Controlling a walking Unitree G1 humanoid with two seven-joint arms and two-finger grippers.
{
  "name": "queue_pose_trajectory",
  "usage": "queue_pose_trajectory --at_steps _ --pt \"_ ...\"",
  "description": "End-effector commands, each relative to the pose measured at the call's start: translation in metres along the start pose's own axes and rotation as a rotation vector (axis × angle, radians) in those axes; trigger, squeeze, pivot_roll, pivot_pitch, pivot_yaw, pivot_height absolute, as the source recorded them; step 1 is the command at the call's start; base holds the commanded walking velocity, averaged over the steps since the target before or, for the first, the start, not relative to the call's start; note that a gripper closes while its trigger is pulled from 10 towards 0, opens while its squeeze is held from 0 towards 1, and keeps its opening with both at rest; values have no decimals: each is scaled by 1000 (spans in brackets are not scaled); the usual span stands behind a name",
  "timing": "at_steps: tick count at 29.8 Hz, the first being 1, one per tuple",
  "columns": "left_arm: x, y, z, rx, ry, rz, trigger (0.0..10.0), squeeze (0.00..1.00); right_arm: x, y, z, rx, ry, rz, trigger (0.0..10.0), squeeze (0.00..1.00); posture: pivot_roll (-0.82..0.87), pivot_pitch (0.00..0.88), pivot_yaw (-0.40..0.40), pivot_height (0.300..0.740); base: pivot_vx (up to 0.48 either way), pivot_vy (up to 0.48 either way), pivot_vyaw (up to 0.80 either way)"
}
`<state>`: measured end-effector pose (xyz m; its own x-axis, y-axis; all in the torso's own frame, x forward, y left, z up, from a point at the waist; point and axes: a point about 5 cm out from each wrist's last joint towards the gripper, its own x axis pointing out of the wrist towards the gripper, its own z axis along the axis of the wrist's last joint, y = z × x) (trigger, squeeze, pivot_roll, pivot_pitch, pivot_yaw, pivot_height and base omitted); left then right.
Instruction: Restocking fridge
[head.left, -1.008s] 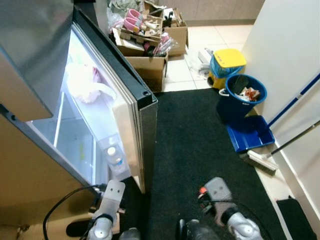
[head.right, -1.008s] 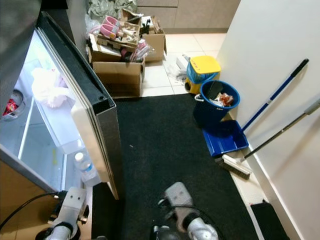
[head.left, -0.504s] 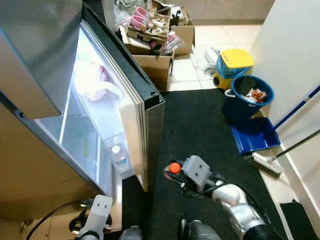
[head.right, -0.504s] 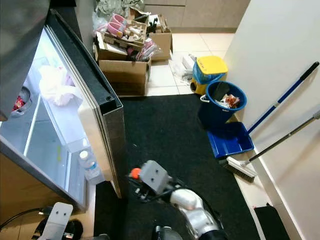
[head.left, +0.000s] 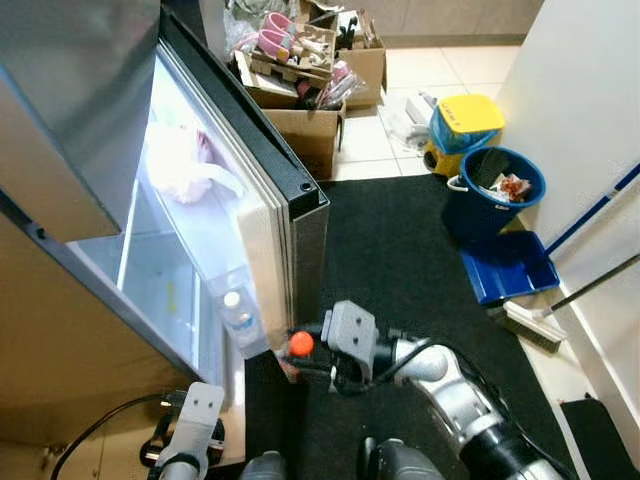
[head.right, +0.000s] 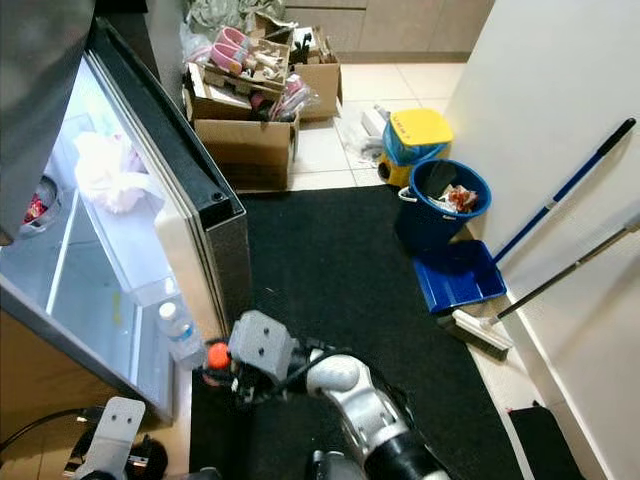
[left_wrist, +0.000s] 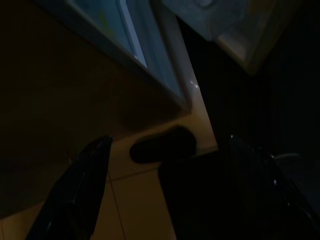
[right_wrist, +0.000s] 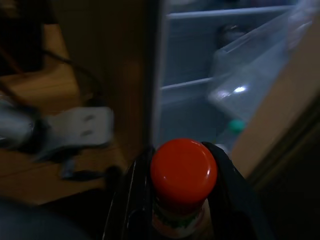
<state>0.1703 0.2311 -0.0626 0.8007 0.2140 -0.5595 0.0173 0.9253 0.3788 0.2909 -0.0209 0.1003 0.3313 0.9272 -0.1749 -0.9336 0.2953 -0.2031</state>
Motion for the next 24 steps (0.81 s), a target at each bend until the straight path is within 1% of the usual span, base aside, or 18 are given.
queue_pose_trajectory --at_steps 1,4,5,9,11,13,15,16,17,18,19,20,21,22,23,24 --pt "-3 -5 -6 9 22 -17 10000 0 2 -23 16 -43 -38 -95 10000 0 26 165 -62 740 0 0 0" --pt "-3 -6 -4 8 16 -18 10000 0 7 -40 30 -74 -47 -132 10000 0 30 165 -62 740 0 0 0" --pt "-3 -6 -4 8 16 -18 10000 0 7 -40 30 -74 -47 -132 10000 0 30 165 -62 740 0 0 0" --pt "-2 -7 -3 10 11 -21 10000 0 14 -54 43 -106 -51 -159 10000 0 38 163 -62 740 0 0 0" --pt "-2 -7 -3 11 10 -21 10000 0 14 -56 44 -113 -49 -168 10000 0 38 163 -62 740 0 0 0" --pt "-3 -8 -2 9 9 -20 10000 0 11 -66 45 -134 -35 -245 10000 0 40 161 -66 740 0 0 0" --pt "-3 -9 -2 8 8 -20 10000 0 2 -78 42 -142 -10 -335 10000 0 37 161 -67 740 0 0 0" --pt "-3 -9 -2 8 8 -20 10000 0 2 -78 42 -142 -10 -335 10000 0 37 161 -67 740 0 0 0" --pt "-3 -9 -2 7 9 -21 10000 0 -5 -85 38 -139 3 -388 10000 0 33 160 -67 740 0 0 0" --pt "-3 -9 -2 7 9 -21 10000 0 -5 -85 38 -139 3 -388 10000 0 33 160 -67 740 0 0 0" --pt "-3 -10 -2 6 10 -22 10000 0 -19 -95 33 -151 36 -471 10000 0 30 158 -67 740 0 0 0" --pt "-3 -11 -2 6 11 -23 10000 0 -28 -102 29 -161 58 -527 10000 0 30 158 -67 740 0 0 0" --pt "-3 -11 -2 4 12 -23 10000 0 -51 -114 22 -159 86 -615 10000 0 23 153 -65 740 0 0 0" --pt "-3 -11 -2 4 12 -23 10000 0 -51 -114 22 -159 86 -615 10000 0 23 153 -65 740 0 0 0" --pt "-3 -12 -2 3 13 -24 10000 0 -77 -125 15 -152 112 -693 10000 0 18 150 -62 740 0 0 0" --pt "-3 -12 -2 3 13 -24 10000 0 -77 -125 15 -152 112 -693 10000 0 18 150 -62 740 0 0 0"
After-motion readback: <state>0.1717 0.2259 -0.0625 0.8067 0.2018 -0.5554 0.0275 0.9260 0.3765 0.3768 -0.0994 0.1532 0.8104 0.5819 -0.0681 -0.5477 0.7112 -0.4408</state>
